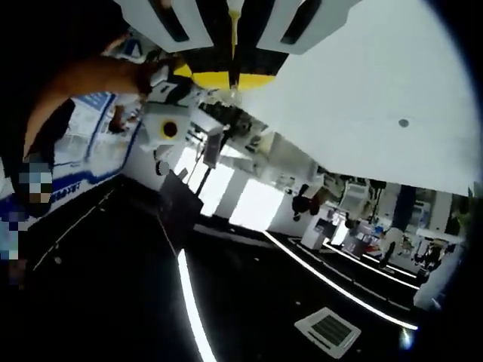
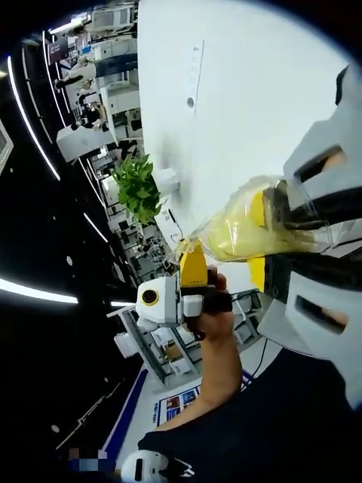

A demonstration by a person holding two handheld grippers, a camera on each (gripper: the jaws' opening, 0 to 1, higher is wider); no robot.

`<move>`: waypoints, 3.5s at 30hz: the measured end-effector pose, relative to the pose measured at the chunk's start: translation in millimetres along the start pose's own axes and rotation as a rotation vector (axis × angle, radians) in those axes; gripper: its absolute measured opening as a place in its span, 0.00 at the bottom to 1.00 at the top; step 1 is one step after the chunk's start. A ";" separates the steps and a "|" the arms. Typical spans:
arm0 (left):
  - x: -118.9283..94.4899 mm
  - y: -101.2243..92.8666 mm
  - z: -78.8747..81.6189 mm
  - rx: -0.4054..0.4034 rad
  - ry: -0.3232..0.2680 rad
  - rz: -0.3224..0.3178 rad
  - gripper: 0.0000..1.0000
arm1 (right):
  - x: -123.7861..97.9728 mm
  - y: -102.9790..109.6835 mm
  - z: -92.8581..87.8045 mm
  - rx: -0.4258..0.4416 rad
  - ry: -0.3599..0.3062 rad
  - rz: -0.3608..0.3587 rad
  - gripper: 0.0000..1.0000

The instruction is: Compare the silicone blocks by pressing each to a similar depth, holding the contact briefly, and releasing to observe deformation and rebound differences across the visible hardness samples.

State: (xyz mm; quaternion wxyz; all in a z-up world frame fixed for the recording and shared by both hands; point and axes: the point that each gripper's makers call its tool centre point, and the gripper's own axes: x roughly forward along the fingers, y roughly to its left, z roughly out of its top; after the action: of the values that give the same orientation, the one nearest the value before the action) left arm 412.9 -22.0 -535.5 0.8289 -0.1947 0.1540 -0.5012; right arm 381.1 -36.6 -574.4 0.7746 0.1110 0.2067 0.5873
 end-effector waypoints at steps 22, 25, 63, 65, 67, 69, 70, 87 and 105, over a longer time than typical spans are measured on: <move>6.2 -9.8 5.7 0.025 -0.037 -0.013 0.00 | -8.5 -6.8 6.7 -0.063 -0.021 -0.009 0.00; 7.9 -8.9 5.5 0.031 -0.032 -0.007 0.00 | -9.5 -9.7 7.8 -0.039 -0.024 -0.010 0.00; 10.6 -17.2 6.8 -0.003 -0.034 -0.086 0.00 | -7.0 -40.1 6.8 -0.200 -0.112 -0.243 0.89; 12.0 -15.5 6.1 -0.016 -0.035 -0.081 0.00 | -12.9 -39.4 8.5 -0.197 -0.135 -0.247 0.96; 12.6 -15.3 6.9 -0.023 -0.041 -0.079 0.00 | -16.3 -41.8 8.5 -0.192 -0.135 -0.271 0.96; 13.0 -14.2 8.4 -0.027 -0.049 -0.078 0.00 | -22.5 -45.2 2.1 -0.257 -0.067 -0.331 0.96; 13.2 -14.7 9.4 -0.032 -0.053 -0.079 0.00 | -23.3 -42.3 3.4 -0.285 -0.070 -0.330 0.96; 21.5 -9.3 2.3 -0.112 -0.089 -0.055 0.00 | -86.8 -48.7 -5.6 -0.227 -0.239 -0.477 0.97; 21.7 6.0 -50.8 -0.252 -0.084 0.005 0.00 | -100.8 -53.9 -51.8 -0.173 -0.175 -0.520 0.97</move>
State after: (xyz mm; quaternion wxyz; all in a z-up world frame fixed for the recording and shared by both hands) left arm 404.5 -47.4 -584.2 0.8049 -0.3176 0.1812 -0.4673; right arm 381.7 -151.9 -623.8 0.9206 0.0382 0.1098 0.3727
